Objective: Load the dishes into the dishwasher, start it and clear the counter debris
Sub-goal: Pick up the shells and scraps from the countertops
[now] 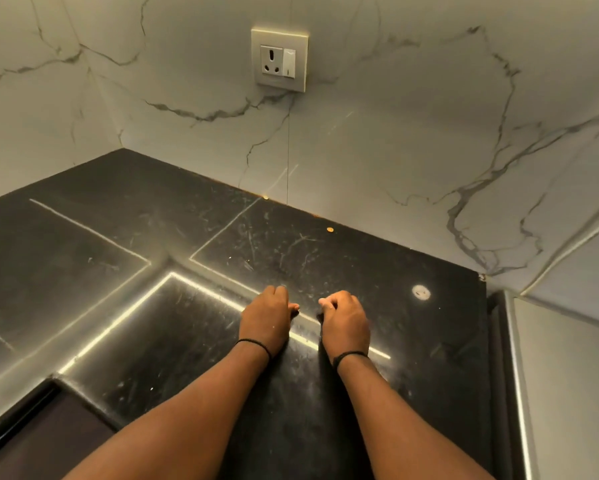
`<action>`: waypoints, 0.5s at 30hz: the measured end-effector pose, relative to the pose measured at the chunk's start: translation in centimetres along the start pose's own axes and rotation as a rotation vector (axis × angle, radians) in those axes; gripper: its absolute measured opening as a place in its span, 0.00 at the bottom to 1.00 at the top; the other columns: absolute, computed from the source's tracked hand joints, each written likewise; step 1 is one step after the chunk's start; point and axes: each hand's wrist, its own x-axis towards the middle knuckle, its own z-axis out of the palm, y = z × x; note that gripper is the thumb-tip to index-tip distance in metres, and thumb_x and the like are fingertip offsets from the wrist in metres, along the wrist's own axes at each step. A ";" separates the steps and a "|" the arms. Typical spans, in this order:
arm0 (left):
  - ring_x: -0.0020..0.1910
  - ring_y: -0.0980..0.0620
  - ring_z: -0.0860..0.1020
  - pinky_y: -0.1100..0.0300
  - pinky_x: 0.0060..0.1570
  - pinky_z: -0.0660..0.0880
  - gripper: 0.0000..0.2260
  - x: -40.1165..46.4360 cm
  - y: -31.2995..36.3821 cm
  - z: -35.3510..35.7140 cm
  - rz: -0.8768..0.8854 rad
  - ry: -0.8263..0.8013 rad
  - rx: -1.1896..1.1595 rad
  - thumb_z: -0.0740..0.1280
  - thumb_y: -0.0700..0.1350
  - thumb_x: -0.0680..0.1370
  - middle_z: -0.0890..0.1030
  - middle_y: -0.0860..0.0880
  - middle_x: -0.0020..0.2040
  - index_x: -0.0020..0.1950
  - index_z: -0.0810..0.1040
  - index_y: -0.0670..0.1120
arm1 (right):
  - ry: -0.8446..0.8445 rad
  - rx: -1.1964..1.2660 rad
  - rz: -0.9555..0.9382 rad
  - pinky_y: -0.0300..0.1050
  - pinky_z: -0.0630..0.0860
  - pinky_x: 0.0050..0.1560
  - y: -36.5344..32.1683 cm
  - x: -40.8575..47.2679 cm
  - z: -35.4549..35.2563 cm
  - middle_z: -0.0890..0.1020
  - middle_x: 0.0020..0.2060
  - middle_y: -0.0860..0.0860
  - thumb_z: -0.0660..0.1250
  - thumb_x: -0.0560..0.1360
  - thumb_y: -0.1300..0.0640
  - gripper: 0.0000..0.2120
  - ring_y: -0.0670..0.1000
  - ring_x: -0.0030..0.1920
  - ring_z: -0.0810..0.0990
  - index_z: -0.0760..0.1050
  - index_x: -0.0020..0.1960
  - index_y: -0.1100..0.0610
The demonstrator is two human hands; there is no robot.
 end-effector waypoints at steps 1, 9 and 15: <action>0.42 0.46 0.76 0.56 0.36 0.68 0.12 0.5 0.1 -0.1 0.022 0.010 0.008 0.63 0.53 0.80 0.77 0.46 0.48 0.50 0.71 0.44 | 0.037 0.058 0.024 0.43 0.65 0.38 -0.2 0.5 -0.2 0.77 0.39 0.48 0.64 0.78 0.54 0.08 0.52 0.41 0.75 0.72 0.41 0.55; 0.40 0.47 0.76 0.53 0.35 0.73 0.11 3.8 0.7 0.7 0.121 0.051 0.038 0.59 0.54 0.81 0.75 0.48 0.46 0.50 0.70 0.47 | 0.137 0.158 0.039 0.38 0.69 0.35 -3.5 9.4 -0.4 0.81 0.36 0.48 0.67 0.74 0.58 0.04 0.49 0.38 0.79 0.77 0.40 0.52; 0.40 0.46 0.78 0.56 0.33 0.66 0.14 7.0 0.1 1.2 0.143 0.048 0.124 0.52 0.58 0.82 0.79 0.49 0.43 0.49 0.68 0.49 | 0.127 0.104 0.050 0.35 0.67 0.42 -4.7 15.8 2.1 0.83 0.48 0.50 0.66 0.76 0.59 0.04 0.51 0.49 0.80 0.80 0.48 0.54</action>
